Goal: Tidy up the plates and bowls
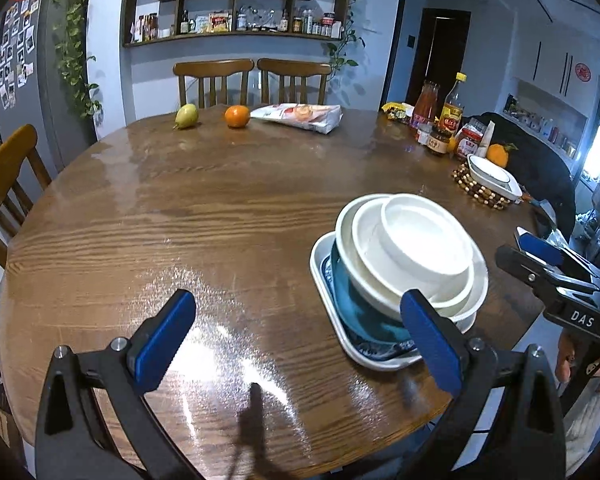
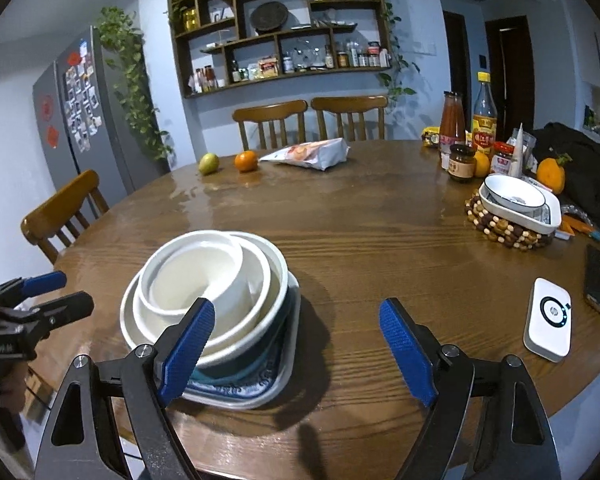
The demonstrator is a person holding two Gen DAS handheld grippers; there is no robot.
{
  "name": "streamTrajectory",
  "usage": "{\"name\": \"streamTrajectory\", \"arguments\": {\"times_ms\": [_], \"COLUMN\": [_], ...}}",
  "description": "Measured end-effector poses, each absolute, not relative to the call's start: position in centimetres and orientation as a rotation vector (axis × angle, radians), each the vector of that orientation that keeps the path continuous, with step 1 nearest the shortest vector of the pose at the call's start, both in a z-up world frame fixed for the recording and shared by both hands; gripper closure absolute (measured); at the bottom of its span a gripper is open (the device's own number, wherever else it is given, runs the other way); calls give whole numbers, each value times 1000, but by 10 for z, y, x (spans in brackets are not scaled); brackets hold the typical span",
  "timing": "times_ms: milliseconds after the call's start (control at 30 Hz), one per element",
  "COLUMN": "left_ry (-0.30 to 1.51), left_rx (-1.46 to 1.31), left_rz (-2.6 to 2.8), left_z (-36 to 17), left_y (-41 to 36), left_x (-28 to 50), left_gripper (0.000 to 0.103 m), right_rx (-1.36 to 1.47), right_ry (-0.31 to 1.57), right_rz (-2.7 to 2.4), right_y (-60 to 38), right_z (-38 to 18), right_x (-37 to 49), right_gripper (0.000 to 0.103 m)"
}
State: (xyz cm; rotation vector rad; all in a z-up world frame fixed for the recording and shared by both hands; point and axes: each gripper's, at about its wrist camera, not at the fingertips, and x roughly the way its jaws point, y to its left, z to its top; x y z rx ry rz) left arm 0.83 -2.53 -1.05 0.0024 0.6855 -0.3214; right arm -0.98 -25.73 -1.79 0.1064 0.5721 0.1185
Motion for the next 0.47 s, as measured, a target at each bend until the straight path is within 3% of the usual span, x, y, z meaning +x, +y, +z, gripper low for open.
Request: {"name": "streamTrajectory", "arguments": {"times_ms": [467], "left_ry": [735], "left_rx": [26], "left_rz": [-319], "left_z": [-20], "left_y": [-33], "left_x": [10], "left_gripper": [1], "right_rx": [114], "right_ry": [586], "right_rz": [125], "right_y": [-264], "right_z": [-28], "right_x": [-12], "right_gripper": [18]}}
